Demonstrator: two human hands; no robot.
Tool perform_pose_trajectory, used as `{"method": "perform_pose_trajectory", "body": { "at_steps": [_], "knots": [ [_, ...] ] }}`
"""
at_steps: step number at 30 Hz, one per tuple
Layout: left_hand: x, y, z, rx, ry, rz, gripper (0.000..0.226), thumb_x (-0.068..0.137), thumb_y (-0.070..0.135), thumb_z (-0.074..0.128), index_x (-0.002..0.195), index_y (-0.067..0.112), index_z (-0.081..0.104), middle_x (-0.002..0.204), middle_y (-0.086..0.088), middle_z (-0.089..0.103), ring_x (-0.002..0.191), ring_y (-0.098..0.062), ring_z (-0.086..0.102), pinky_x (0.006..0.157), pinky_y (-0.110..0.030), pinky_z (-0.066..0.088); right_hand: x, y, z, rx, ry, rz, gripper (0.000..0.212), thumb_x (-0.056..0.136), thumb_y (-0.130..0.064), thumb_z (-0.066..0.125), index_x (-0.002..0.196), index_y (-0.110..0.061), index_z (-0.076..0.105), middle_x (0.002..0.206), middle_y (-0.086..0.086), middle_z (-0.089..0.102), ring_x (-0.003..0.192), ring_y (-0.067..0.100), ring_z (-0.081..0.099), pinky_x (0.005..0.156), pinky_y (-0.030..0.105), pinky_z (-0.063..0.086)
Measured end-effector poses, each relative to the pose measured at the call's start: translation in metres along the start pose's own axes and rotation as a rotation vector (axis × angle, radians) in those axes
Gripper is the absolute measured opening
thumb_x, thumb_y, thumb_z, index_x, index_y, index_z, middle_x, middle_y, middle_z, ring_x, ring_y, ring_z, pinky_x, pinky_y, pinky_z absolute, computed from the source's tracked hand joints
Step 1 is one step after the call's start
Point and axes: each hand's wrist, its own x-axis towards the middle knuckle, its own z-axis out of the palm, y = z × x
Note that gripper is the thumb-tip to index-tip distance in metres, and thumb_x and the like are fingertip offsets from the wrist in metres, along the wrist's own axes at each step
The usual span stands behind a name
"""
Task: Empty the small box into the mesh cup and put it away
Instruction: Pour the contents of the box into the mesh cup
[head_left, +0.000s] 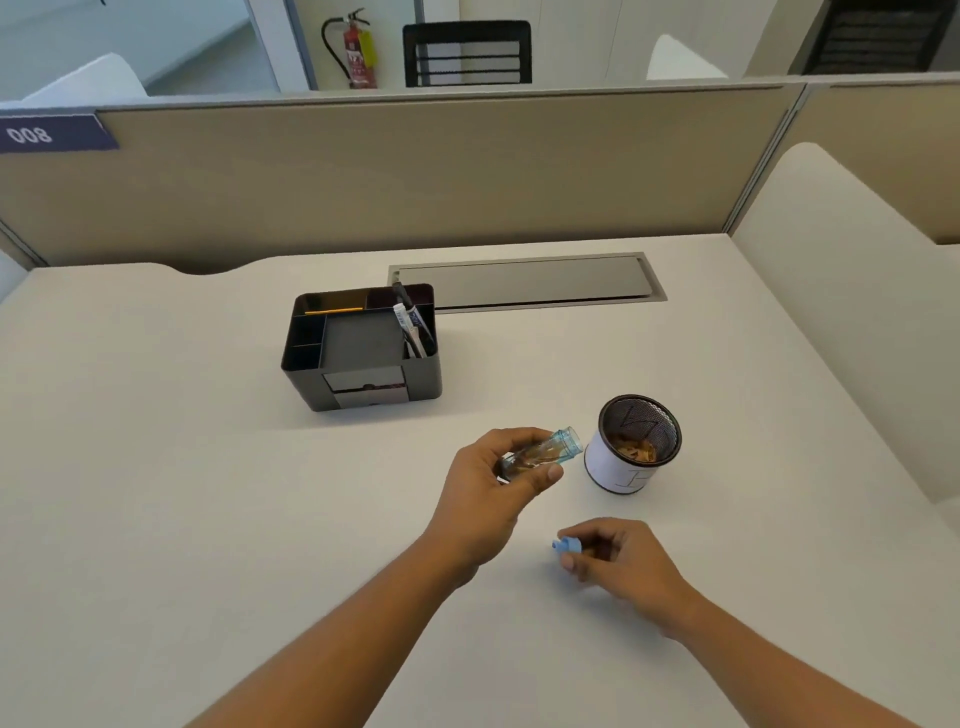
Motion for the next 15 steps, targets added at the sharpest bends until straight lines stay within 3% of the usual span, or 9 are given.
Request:
{"method": "perform_pose_trajectory", "body": {
  "at_steps": [4,8,13,15],
  "knots": [
    [0.027,0.0,0.019,0.087,-0.013,-0.01,0.033,0.075,0.025,0.084,0.102,0.037,0.071,0.095,0.012,0.072,0.083,-0.02,0.065,0.067,-0.033,0.06,0.008,0.004,-0.005,0.011,-0.027,0.008,0.017,0.077,-0.023,0.085,0.093,-0.026,0.08,0.082,0.004,0.079,0.071,0.017,0.073,0.074,0.037,0.065],
    [0.053,0.002,0.034,0.147,-0.013,0.005,0.03,0.071,0.021,0.087,0.091,0.03,0.067,0.086,0.009,0.071,0.066,-0.006,0.059,0.058,-0.023,0.054,0.011,0.008,-0.005,-0.025,-0.051,-0.029,0.023,0.075,-0.028,0.084,0.097,-0.023,0.079,0.089,0.003,0.079,0.074,0.019,0.073,0.071,0.031,0.064],
    [0.08,0.011,0.046,0.242,-0.087,0.034,0.029,0.071,0.013,0.086,0.092,0.023,0.069,0.085,0.008,0.071,0.071,-0.003,0.063,0.065,-0.023,0.058,0.015,0.013,-0.007,-0.016,-0.076,-0.019,0.017,0.076,-0.024,0.084,0.091,-0.029,0.079,0.076,-0.01,0.078,0.067,0.01,0.071,0.07,0.024,0.061],
    [0.088,0.015,0.05,0.249,-0.107,0.043,0.029,0.071,0.01,0.086,0.093,0.021,0.07,0.085,0.008,0.07,0.069,0.001,0.064,0.061,-0.017,0.055,0.016,0.014,-0.008,-0.008,-0.088,-0.03,0.016,0.075,-0.025,0.084,0.09,-0.031,0.079,0.073,-0.008,0.077,0.066,0.01,0.072,0.069,0.022,0.06]
  ]
}}
